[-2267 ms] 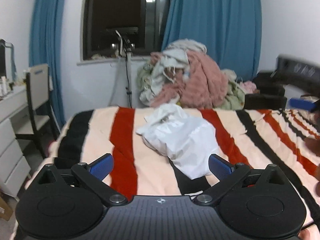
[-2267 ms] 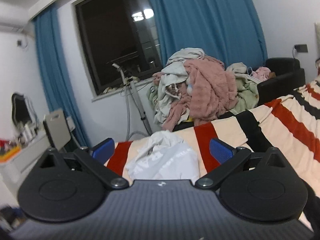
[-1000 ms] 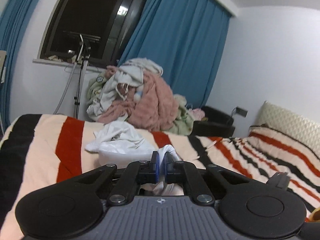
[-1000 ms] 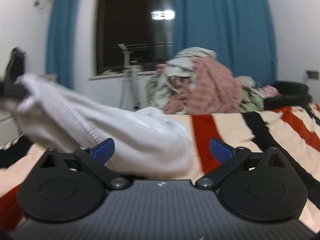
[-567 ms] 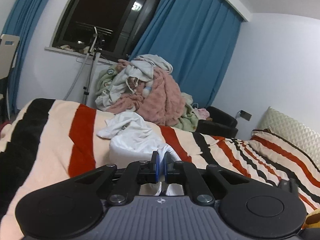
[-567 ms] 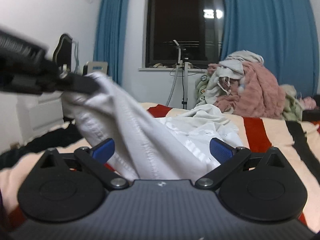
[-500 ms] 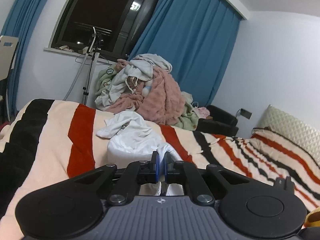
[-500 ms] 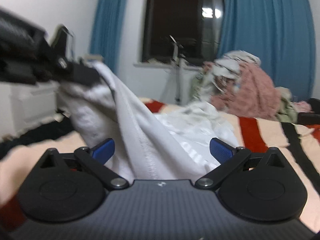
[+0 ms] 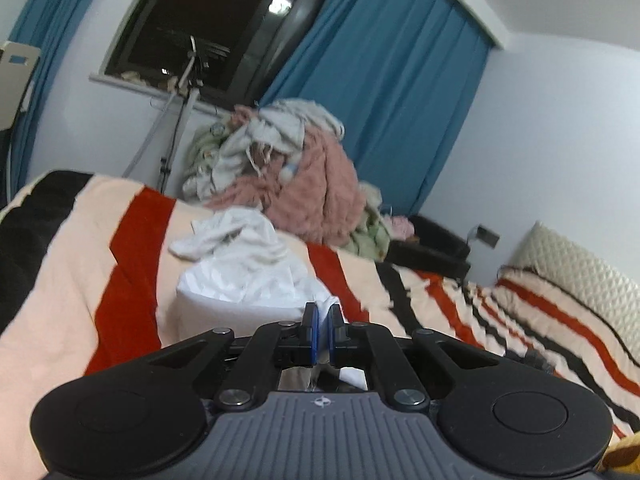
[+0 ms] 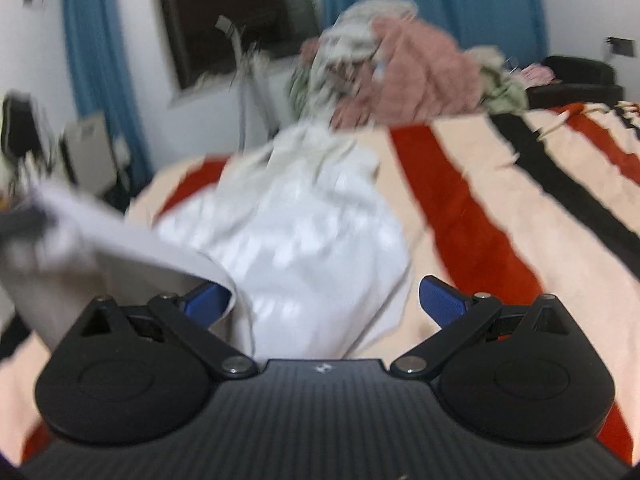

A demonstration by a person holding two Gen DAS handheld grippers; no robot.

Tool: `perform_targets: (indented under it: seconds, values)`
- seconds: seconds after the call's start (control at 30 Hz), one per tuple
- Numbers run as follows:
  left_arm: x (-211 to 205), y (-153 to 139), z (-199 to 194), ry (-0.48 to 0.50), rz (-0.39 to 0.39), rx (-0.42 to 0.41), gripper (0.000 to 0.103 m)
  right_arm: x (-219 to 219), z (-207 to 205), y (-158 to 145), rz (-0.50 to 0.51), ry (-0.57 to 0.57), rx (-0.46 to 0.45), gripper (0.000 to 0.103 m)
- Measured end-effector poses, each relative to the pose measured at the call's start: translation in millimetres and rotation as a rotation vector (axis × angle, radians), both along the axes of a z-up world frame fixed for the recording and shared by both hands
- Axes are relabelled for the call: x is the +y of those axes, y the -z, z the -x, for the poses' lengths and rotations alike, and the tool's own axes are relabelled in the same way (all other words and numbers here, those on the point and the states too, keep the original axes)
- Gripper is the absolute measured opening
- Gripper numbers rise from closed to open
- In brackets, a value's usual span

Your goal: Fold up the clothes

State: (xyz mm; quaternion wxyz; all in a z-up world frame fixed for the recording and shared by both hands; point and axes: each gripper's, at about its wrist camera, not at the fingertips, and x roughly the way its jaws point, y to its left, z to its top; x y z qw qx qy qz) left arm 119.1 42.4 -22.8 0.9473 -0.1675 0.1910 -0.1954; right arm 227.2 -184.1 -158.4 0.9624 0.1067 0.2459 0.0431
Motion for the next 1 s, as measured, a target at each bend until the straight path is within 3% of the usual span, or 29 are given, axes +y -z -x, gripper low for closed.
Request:
perform_targets:
  seconds: [0.17,0.33,0.47,0.53,0.6,0.7,0.77,0.8,0.87,0.93,1.0]
  values:
    - [22.7,-9.0,2.5,-0.035,0.114,-0.002,0.005,8.2,7.1,-6.4,0.08,-0.021,0.007,0.103]
    - [34.9,-24.6,17.5,-0.009,0.18,-0.107,0.0,-3.3,15.3,-22.2,0.14,0.077,-0.005,0.103]
    - [43.4,-36.6,32.2,0.05,0.22,-0.186,0.0,-21.6,23.1,-71.3,0.154,0.252,-0.129,0.103]
    - [41.9,-36.2,32.8,0.074,0.204,-0.168,0.0,-27.8,29.4,-100.9,0.149,0.257,-0.23,0.103]
    - [37.1,-32.6,29.7,0.101,0.169,-0.122,0.0,-26.1,31.9,-113.5,0.209,0.238,-0.271,0.103]
    - [10.5,-19.3,20.3,0.155,-0.023,0.005,0.002,-26.0,28.4,-111.9,0.301,0.184,-0.26,0.103]
    - [-12.7,-5.1,21.5,0.186,-0.201,0.045,0.003,-35.3,22.2,-95.5,0.288,0.16,-0.187,0.103]
    - [-20.5,2.9,23.7,0.2,-0.271,0.03,0.008,-42.2,21.6,-83.6,0.253,0.15,-0.152,0.103]
    - [-36.0,18.8,28.0,0.228,-0.412,-0.001,0.021,-52.3,22.8,-64.0,0.173,0.125,-0.094,0.102]
    - [-51.5,34.8,32.4,0.256,-0.553,-0.032,0.057,-61.9,27.7,-48.0,0.073,0.101,-0.033,0.102]
    - [-67.0,50.8,36.8,0.282,-0.694,-0.063,0.069,-65.9,35.2,-34.9,0.003,0.084,0.013,0.096]
